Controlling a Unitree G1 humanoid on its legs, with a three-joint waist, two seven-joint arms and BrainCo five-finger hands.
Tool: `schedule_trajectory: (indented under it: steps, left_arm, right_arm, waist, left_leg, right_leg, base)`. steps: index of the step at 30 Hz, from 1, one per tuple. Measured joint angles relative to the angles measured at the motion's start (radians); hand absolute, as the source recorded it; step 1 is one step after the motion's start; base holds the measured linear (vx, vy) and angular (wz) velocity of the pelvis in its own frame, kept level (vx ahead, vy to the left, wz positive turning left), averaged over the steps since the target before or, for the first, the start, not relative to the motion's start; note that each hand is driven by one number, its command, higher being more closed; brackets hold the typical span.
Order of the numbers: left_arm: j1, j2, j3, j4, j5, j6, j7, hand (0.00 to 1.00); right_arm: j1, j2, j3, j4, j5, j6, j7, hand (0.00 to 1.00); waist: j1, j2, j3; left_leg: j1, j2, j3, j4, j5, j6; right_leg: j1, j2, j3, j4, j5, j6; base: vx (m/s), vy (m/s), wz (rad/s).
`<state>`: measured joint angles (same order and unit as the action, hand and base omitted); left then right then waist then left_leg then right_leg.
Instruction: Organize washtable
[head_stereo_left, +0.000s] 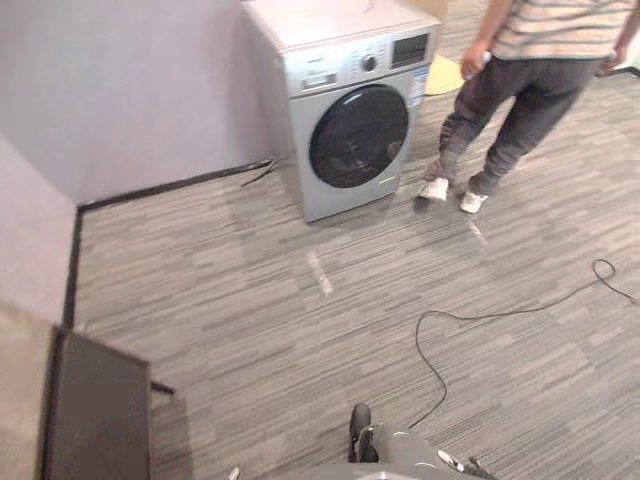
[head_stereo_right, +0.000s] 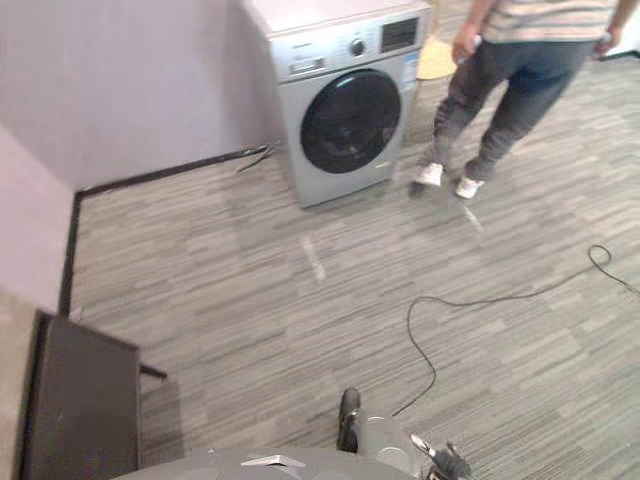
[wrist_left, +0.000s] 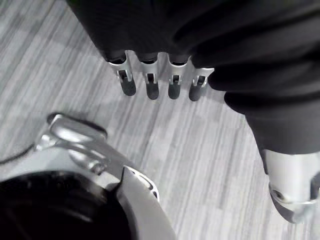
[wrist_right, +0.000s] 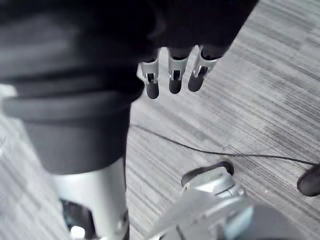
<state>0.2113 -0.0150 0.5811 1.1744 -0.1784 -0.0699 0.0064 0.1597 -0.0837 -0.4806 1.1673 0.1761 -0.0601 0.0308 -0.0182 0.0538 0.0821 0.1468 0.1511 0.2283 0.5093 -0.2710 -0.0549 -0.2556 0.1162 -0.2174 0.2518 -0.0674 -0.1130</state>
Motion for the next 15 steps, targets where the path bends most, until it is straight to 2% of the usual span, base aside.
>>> schedule_trajectory:
  steps: [1, 2, 3, 4, 5, 6, 7, 8, 9, 10, 11, 12, 13, 14, 15]
  left_arm:
    - [0.001, -0.016, 0.044, -0.003, -0.003, 0.001, -0.004, 0.00]
    - [0.003, -0.024, 0.071, -0.007, -0.003, 0.003, -0.007, 0.00]
    - [0.007, -0.032, 0.090, -0.009, -0.012, 0.008, -0.008, 0.00]
    - [0.012, -0.030, 0.089, -0.016, -0.015, 0.011, -0.008, 0.00]
    - [0.020, -0.029, 0.087, -0.040, -0.021, 0.016, -0.008, 0.00]
    - [0.026, -0.024, 0.063, -0.059, -0.039, 0.016, -0.009, 0.00]
    - [0.032, -0.008, 0.032, -0.065, -0.044, 0.014, -0.010, 0.00]
    - [0.042, -0.004, -0.018, -0.076, -0.049, 0.013, -0.010, 0.00]
    - [0.046, -0.004, -0.033, -0.077, -0.051, 0.011, -0.010, 0.00]
    - [0.050, -0.009, -0.039, -0.079, -0.051, 0.008, -0.009, 0.00]
    - [0.059, -0.021, -0.049, -0.081, -0.051, 0.002, -0.005, 0.00]
    - [0.069, -0.024, -0.071, -0.081, -0.051, -0.004, -0.004, 0.00]
    - [0.074, -0.022, -0.073, -0.086, -0.056, -0.006, -0.004, 0.00]
    - [0.079, -0.018, -0.074, -0.086, -0.056, -0.012, -0.002, 0.00]
    - [0.092, -0.004, -0.068, -0.078, -0.054, -0.014, 0.003, 0.00]
  right_arm:
    - [0.015, 0.008, -0.028, -0.002, 0.001, 0.001, 0.000, 0.00]
    - [0.023, 0.013, -0.031, -0.015, 0.001, 0.004, -0.001, 0.00]
    - [0.031, 0.019, -0.031, -0.037, 0.002, 0.003, -0.002, 0.00]
    - [0.025, 0.022, -0.029, -0.037, 0.005, 0.001, -0.003, 0.00]
    - [0.015, 0.030, -0.023, -0.039, 0.008, 0.002, -0.006, 0.00]
    - [0.004, 0.043, -0.022, -0.044, 0.025, 0.002, -0.010, 0.00]
    - [-0.006, 0.045, -0.021, -0.042, 0.038, 0.002, -0.010, 0.00]
    - [-0.030, 0.049, -0.018, -0.026, 0.040, 0.004, -0.009, 0.00]
    - [-0.041, 0.050, -0.013, -0.025, 0.040, 0.006, -0.010, 0.00]
    - [-0.052, 0.052, 0.003, -0.033, 0.040, 0.006, -0.010, 0.00]
    - [-0.057, 0.048, 0.003, -0.036, 0.040, 0.005, -0.009, 0.00]
    - [-0.060, 0.039, 0.006, -0.033, 0.040, 0.004, -0.010, 0.00]
    - [-0.055, 0.039, 0.018, -0.027, 0.040, 0.005, -0.010, 0.00]
    - [-0.047, 0.041, 0.022, -0.026, 0.040, 0.005, -0.010, 0.00]
    - [-0.030, 0.053, 0.012, -0.027, 0.040, 0.005, -0.008, 0.00]
  waist:
    - [0.002, 0.008, -0.004]
    - [0.005, 0.008, -0.004]
    - [0.019, 0.006, -0.001]
    - [0.031, 0.002, 0.004]
    - [0.042, -0.009, 0.011]
    - [0.061, -0.040, 0.018]
    - [0.075, -0.051, 0.016]
    - [0.088, -0.060, 0.015]
    - [0.088, -0.061, 0.017]
    - [0.085, -0.060, 0.018]
    - [0.090, -0.050, 0.014]
    - [0.100, -0.045, 0.009]
    - [0.109, -0.044, 0.000]
    - [0.112, -0.057, -0.020]
    - [0.107, -0.081, -0.047]
  left_leg:
    - [-0.082, 0.045, -0.031, 0.213, 0.069, 0.028]
    - [-0.129, 0.059, -0.055, 0.325, 0.140, 0.068]
    - [-0.212, 0.064, -0.120, 0.500, 0.141, 0.077]
    - [-0.261, 0.043, -0.168, 0.592, 0.118, 0.065]
    - [-0.313, 0.007, -0.212, 0.651, 0.091, 0.058]
    - [-0.391, -0.062, -0.263, 0.674, 0.053, 0.043]
    - [-0.442, -0.114, -0.295, 0.642, 0.025, 0.027]
    - [-0.510, -0.144, -0.313, 0.539, -0.006, 0.030]
    - [-0.540, -0.151, -0.317, 0.473, -0.015, 0.028]
    - [-0.589, -0.174, -0.349, 0.295, -0.013, 0.023]
    - [-0.608, -0.198, -0.424, 0.092, 0.015, -0.019]
    - [-0.611, -0.200, -0.470, -0.037, 0.089, -0.063]
    - [-0.609, -0.203, -0.465, -0.075, 0.180, -0.072]
    - [-0.608, -0.211, -0.448, -0.079, 0.230, -0.061]
    - [-0.592, -0.238, -0.401, -0.047, 0.217, -0.012]
  right_leg:
    - [0.044, 0.049, 0.028, -0.032, -0.007, -0.017]
    - [0.066, 0.073, 0.053, -0.042, -0.010, -0.038]
    - [0.105, 0.115, 0.106, -0.047, -0.016, -0.072]
    - [0.139, 0.138, 0.152, -0.047, -0.029, -0.096]
    - [0.176, 0.154, 0.200, -0.049, -0.046, -0.122]
    - [0.219, 0.160, 0.271, -0.054, -0.058, -0.136]
    - [0.245, 0.158, 0.321, -0.060, -0.067, -0.134]
    - [0.281, 0.157, 0.385, -0.067, -0.077, -0.086]
    - [0.295, 0.158, 0.411, -0.068, -0.089, -0.080]
    - [0.321, 0.157, 0.460, -0.068, -0.117, -0.075]
    - [0.350, 0.154, 0.505, -0.067, -0.148, -0.076]
    - [0.374, 0.153, 0.540, -0.059, -0.175, -0.086]
    - [0.387, 0.137, 0.576, -0.039, -0.205, -0.083]
    - [0.392, 0.120, 0.604, -0.025, -0.231, -0.067]
    - [0.401, 0.072, 0.617, 0.005, -0.260, -0.020]
  base:
    - [0.11, -0.401, -0.84]
    - [0.02, -0.371, -1.17]
    - [-0.05, -0.321, -1.32]
    - [-0.11, -0.336, -1.54]
    - [-0.19, -0.279, -1.60]
    - [-0.27, -0.223, -1.54]
    - [-0.35, -0.171, -1.71]
    - [-0.33, -0.088, -1.33]
    - [-0.39, -0.031, -1.28]
    - [-0.43, 0.056, -1.04]
    - [-0.46, 0.110, -1.13]
    - [-0.24, 0.131, -1.06]
    - [0.07, 0.097, -0.85]
    - [0.56, -0.011, -0.72]
    - [0.71, -0.080, -0.62]
